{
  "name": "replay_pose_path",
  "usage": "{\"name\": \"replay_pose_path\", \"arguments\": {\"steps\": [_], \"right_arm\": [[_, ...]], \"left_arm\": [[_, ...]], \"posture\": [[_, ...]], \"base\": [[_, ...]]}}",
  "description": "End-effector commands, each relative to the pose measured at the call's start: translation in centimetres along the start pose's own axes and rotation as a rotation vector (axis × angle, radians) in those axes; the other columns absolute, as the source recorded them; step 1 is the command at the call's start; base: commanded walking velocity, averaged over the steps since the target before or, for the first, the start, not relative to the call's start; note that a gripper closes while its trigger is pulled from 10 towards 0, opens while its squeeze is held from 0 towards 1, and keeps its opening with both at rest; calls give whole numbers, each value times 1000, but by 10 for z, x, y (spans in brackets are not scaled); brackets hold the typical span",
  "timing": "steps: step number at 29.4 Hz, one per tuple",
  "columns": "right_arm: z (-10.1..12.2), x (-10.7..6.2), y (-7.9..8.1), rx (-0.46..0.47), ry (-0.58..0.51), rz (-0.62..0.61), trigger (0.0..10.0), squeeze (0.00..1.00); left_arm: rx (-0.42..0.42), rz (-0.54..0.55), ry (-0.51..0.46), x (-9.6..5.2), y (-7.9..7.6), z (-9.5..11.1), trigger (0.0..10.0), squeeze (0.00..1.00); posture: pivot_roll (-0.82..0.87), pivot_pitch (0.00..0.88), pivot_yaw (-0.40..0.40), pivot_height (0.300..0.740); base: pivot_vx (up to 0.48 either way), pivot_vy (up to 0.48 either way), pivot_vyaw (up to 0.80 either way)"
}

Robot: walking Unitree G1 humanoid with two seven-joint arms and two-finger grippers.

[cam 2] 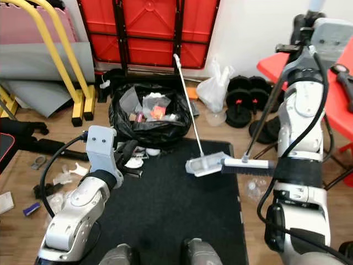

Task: Sweep floor

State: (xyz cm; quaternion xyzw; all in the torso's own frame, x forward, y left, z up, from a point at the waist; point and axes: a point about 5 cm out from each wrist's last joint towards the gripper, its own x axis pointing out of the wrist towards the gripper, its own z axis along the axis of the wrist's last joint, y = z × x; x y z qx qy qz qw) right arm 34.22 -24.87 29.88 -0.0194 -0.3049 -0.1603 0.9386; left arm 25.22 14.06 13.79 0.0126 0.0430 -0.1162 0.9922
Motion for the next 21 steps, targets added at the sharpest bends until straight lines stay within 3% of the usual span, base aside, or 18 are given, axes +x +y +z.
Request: {"name": "replay_pose_path", "arguments": {"steps": [1,5,8,12,21], "right_arm": [[8,1,-5,-7,-65,-20,10000,0],[9,1,-8,13,-77,-48,10000,0],[13,3,-8,129,-83,-60,10000,0],[24,7,1,178,-137,-12,10000,0],[35,15,-1,182,-194,-24,10000,0]], "left_arm": [[-4,-66,19,-4,-5,-2,10000,0],[-3,-66,27,-9,-4,-1,10000,0],[-4,-68,32,-13,-3,0,10000,0],[-6,-72,42,-17,-2,2,10000,0],[-13,-74,53,-24,-3,4,10000,0]], "posture": [[-57,223,-138,740],[-50,242,-130,740],[-48,252,-127,740],[-47,270,-124,740],[-37,293,-125,740]], "base": [[0,0,0],[0,0,0],[0,0,0],[0,0,0],[0,0,0]]}}
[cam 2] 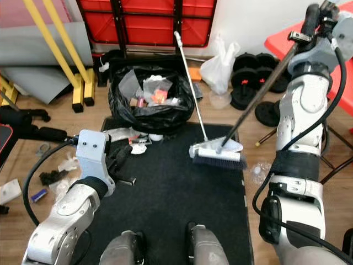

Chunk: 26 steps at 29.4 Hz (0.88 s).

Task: Sweep floor

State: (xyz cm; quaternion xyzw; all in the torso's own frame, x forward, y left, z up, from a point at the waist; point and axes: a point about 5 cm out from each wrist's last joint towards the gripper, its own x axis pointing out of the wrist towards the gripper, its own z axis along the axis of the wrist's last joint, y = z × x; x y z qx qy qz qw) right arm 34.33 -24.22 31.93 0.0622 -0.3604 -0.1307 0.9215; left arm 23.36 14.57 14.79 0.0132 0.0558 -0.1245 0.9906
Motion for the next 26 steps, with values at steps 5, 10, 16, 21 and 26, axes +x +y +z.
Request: {"name": "replay_pose_path", "arguments": {"steps": [5,10,16,21,26], "right_arm": [[22,10,-7,-18,-125,-23,10000,0],[27,15,-11,-57,-156,-36,10000,0],[10,11,-15,-101,-107,-42,10000,0],[-15,2,-14,-149,-17,-24,10000,0],[-51,-20,-11,-223,160,-23,10000,0]], "left_arm": [[-15,-57,32,-6,-4,-4,10000,0],[-21,-57,38,-10,-4,-2,10000,0],[-26,-60,38,-16,-4,3,10000,0],[-29,-65,34,-20,-4,10,10000,0],[-36,-74,37,-29,-3,16,10000,0]], "posture": [[-35,298,-125,740],[-28,313,-125,740],[-23,353,-116,740],[-20,400,-106,740],[-14,454,-90,740]], "base": [[0,0,0],[0,0,0],[0,0,0],[0,0,0],[0,0,0]]}}
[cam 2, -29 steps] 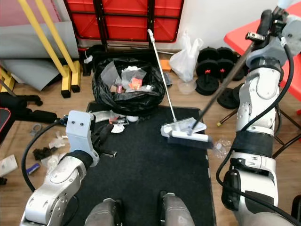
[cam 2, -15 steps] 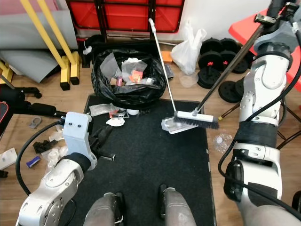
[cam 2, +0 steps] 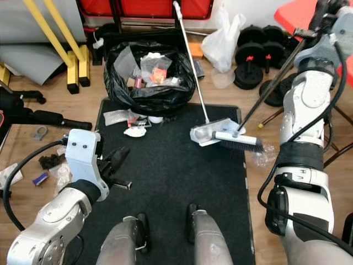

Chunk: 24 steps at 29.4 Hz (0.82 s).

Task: Sweep floor

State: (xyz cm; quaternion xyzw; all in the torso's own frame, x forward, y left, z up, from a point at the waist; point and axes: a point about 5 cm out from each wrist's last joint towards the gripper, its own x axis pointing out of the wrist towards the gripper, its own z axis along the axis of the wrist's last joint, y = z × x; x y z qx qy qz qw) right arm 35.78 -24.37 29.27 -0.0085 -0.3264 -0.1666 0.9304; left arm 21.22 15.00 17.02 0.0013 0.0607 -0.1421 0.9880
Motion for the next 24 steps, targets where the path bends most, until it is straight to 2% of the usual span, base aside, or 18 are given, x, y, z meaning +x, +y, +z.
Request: {"name": "replay_pose_path", "arguments": {"steps": [1,2,5,8,15,24], "right_arm": [[-34,-20,-2,-62,177,-8,10000,0],[-42,-28,0,-54,229,-18,10000,0],[-52,-39,3,-32,295,-33,10000,0],[-56,-42,3,-41,332,-41,10000,0],[-53,-37,1,-32,314,-56,10000,0],[-39,-25,2,1,270,-54,10000,0]], "left_arm": [[-17,-41,33,-6,-2,-3,10000,0],[-20,-44,36,-7,-3,-3,10000,0],[-26,-48,42,-8,-3,-2,10000,0],[-37,-55,48,-8,-4,-2,10000,0],[-45,-60,56,-7,-5,-1,10000,0],[-51,-52,53,-3,-6,-3,10000,0]], "posture": [[-14,454,-90,740],[-16,458,-87,740],[-19,459,-85,740],[-23,460,-87,740],[-29,454,-94,740],[-43,415,-110,740]], "base": [[0,0,0],[0,0,0],[0,0,0],[0,0,0],[0,0,0],[0,0,0]]}}
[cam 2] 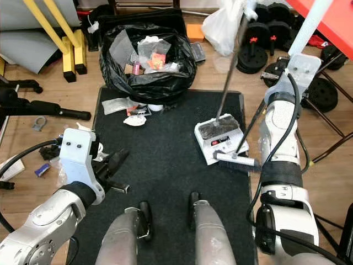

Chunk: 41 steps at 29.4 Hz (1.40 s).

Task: Sweep floor

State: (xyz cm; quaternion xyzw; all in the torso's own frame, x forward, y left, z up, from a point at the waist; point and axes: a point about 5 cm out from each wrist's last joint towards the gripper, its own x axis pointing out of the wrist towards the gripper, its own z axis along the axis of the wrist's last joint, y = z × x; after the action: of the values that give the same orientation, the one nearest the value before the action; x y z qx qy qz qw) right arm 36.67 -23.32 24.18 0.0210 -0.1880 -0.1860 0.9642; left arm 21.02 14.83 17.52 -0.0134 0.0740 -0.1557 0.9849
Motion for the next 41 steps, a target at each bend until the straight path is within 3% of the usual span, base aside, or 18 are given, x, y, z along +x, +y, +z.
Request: {"name": "replay_pose_path", "arguments": {"steps": [1,10,23,41], "right_arm": [[6,1,-6,6,-21,-11,10000,0],[19,0,10,99,-69,121,10000,0],[29,-2,18,97,-100,212,10000,0],[25,-25,40,97,4,503,10000,0]], "left_arm": [[-20,-23,30,0,-3,-8,10000,0],[-23,-21,21,11,-4,-10,10000,0],[-26,-13,13,22,-3,-14,10000,0],[-5,9,2,38,4,-25,10000,0]], "posture": [[-43,415,-110,740],[-64,372,-128,740],[-89,326,-145,740],[-99,250,-153,740]], "base": [[0,0,0],[0,0,0],[0,0,0],[0,0,0]]}}
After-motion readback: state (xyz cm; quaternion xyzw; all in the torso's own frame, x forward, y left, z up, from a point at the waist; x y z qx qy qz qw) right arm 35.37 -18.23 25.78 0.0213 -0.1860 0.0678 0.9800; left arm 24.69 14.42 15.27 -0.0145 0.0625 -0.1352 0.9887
